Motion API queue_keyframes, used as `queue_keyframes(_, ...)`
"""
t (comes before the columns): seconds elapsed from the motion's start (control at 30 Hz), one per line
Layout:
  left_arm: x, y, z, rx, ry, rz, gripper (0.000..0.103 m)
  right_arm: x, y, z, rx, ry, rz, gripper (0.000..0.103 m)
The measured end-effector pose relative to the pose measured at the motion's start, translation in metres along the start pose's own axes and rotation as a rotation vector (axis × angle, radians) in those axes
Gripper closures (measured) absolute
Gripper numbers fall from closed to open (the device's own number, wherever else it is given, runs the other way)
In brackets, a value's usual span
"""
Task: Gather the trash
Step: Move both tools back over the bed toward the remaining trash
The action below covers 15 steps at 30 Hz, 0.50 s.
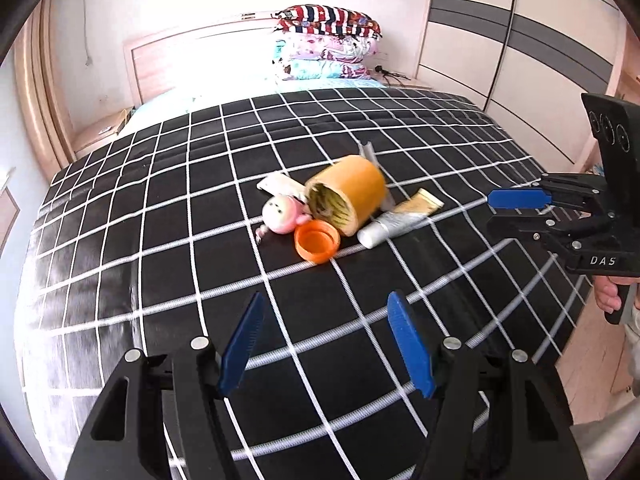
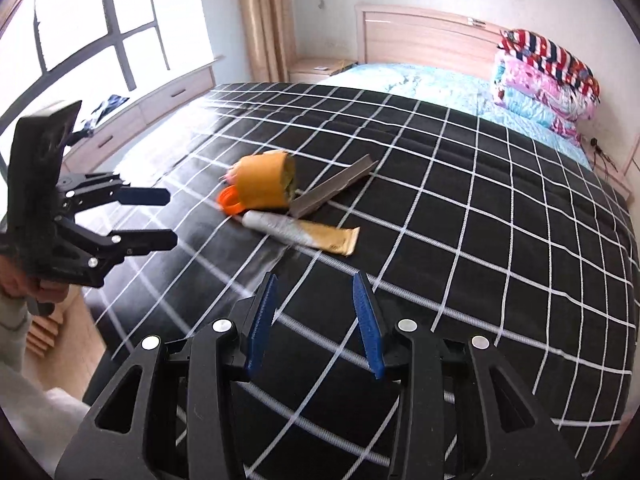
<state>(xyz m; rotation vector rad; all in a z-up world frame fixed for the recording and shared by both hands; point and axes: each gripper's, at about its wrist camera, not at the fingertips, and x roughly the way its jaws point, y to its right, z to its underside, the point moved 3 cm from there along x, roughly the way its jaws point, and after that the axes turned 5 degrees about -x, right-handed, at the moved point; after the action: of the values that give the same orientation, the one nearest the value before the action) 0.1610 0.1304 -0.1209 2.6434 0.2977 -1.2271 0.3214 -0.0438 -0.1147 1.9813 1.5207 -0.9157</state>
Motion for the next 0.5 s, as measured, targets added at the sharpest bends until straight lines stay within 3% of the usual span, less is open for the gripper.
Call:
queue_keyframes(0.13,0.014,-0.006,-0.01,-0.012,-0.004,-0.031,0.041,0.015,0.011,-0.006,0.044,-0.016,0.013,0.065)
queue_keyframes(0.2,0.019,-0.007,-0.013,-0.015,-0.005,-0.029,0.041,0.021,0.015,-0.009,0.062,-0.018,0.017,0.073)
queue_keyframes(0.47,0.037,-0.006,-0.023,-0.018,-0.009,-0.031,0.042,0.038,0.026,-0.016,0.102,-0.032,0.005,0.074)
queue_keyframes(0.5,0.039,-0.006,-0.024,-0.015,-0.011,-0.032,0.043,0.041,0.028,-0.016,0.111,-0.038,0.005,0.078)
